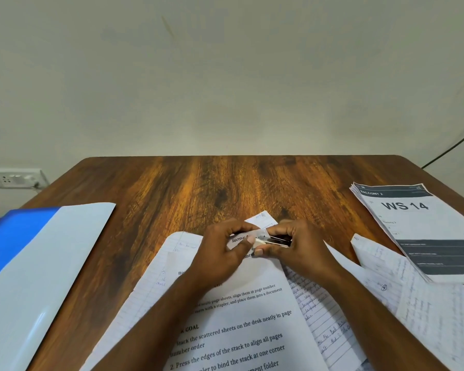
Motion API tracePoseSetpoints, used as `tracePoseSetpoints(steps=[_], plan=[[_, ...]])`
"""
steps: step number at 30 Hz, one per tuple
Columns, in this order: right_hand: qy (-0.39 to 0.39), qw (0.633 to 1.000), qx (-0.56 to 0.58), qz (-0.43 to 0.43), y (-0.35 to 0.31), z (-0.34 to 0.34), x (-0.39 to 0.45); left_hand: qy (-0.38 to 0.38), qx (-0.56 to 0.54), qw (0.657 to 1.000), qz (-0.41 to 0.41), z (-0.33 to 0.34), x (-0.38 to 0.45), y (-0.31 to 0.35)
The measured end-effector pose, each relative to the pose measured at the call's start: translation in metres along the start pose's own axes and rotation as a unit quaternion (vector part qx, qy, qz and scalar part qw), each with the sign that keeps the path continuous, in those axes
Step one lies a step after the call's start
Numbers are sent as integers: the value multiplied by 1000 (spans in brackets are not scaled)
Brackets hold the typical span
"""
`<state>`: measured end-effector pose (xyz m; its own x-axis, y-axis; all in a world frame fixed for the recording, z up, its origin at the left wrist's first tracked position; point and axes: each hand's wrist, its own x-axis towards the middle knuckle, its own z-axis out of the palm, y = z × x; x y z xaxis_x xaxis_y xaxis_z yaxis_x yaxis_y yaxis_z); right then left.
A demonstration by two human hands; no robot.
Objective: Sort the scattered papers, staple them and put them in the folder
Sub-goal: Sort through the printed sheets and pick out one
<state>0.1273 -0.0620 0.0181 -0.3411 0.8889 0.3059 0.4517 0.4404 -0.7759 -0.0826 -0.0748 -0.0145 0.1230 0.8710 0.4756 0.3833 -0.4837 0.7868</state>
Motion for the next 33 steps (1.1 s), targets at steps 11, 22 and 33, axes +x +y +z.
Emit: tracePoseSetpoints(steps=[11, 22, 33], plan=[[6, 999, -34, -23, 2, 5, -1, 23, 7, 999, -31, -4, 1, -2], [-54, 997, 21, 45, 3, -4, -1, -17, -16, 994, -110, -7, 0, 6], [69, 943, -255, 201, 10, -42, 0, 27, 10, 990, -135, -7, 0, 4]])
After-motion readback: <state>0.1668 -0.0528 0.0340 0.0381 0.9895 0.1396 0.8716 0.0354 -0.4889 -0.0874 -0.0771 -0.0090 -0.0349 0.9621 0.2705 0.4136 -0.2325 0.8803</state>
